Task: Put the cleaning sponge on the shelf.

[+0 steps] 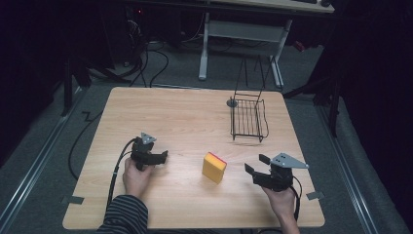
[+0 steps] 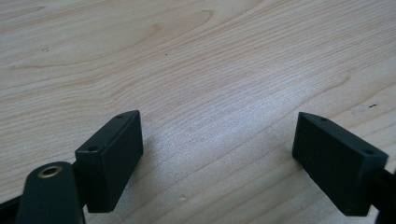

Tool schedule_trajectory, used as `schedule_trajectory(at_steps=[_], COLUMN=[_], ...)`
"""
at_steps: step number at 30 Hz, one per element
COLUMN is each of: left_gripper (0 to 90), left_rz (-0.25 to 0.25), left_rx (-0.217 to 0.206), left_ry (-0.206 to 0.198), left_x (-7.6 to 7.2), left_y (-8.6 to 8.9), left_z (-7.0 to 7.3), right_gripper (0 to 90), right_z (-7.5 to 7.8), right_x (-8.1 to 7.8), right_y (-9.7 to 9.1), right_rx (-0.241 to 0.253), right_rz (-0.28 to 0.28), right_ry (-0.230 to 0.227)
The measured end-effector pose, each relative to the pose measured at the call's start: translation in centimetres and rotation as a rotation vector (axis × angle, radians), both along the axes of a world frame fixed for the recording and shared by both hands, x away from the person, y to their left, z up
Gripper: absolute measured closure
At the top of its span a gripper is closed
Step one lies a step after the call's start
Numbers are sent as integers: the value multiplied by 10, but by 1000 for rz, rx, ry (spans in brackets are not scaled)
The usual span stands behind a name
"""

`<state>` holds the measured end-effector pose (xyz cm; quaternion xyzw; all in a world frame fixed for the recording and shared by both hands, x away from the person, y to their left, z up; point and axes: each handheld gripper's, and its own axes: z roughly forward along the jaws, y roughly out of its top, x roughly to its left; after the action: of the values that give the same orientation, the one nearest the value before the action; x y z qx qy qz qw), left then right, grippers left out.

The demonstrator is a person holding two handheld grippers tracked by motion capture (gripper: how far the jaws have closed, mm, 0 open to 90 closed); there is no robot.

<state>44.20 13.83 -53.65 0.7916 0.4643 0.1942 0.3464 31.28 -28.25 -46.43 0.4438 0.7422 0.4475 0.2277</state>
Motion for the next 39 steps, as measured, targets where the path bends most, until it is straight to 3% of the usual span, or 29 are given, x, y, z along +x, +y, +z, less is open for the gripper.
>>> schedule_trajectory(at_steps=[8,28,39], left_gripper=[170,169,170], left_rz=[0,0,0], left_rx=[1,1,1], left_ry=[0,0,0], left_x=[0,0,0], left_y=[0,0,0], left_z=[0,0,0], right_gripper=[306,276,273], right_z=[-1,-10,-15], right_x=[-8,-11,-7], right_y=[14,43,54], right_rx=[-7,-25,-26], right_rz=[62,174,196], right_ry=[-15,21,35])
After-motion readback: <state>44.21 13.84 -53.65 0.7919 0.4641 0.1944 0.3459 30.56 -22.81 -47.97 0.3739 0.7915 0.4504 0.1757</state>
